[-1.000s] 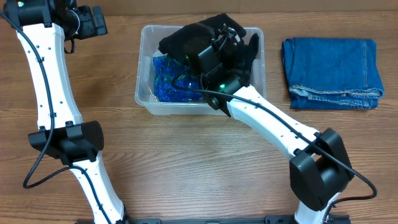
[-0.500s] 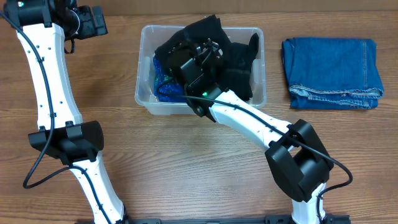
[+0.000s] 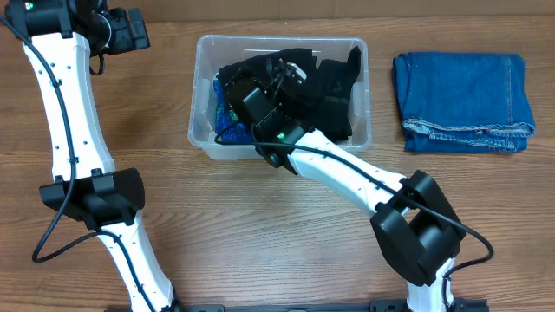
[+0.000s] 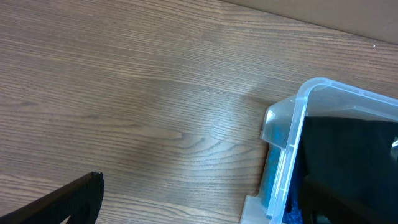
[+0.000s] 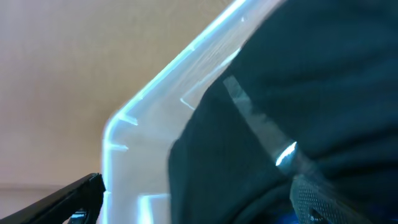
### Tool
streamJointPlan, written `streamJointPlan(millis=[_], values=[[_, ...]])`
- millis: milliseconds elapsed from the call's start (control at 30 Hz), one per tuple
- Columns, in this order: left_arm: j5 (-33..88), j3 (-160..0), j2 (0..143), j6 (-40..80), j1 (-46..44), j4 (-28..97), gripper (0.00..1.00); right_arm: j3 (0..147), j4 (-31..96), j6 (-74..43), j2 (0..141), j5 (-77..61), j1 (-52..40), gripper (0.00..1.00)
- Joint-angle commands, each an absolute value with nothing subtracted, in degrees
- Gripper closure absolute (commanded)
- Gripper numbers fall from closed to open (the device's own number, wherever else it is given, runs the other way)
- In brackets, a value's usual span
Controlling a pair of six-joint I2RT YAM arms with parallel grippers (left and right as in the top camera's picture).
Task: Pack container
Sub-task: 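Carry the black sweater with the right gripper into the bin and press down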
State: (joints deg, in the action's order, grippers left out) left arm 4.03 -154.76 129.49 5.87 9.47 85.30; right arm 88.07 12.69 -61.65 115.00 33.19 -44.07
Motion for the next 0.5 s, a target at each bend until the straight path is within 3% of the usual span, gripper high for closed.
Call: streamJointPlan(millis=[0, 233, 467], values=[[4.27, -154.93, 129.34, 6.46, 9.30, 85.08, 0.00, 89.86, 14.20, -36.38, 109.03, 30.00, -44.84, 0.00], [4.27, -154.93, 129.34, 6.46, 9.30, 85.08, 0.00, 89.86, 15.42, -14.26, 109.14, 25.80, -43.31, 0.00], [4.27, -154.93, 129.34, 6.44, 9.30, 85.08, 0.00, 89.86, 11.42, -13.72, 116.01, 17.54, -35.48, 0.01]])
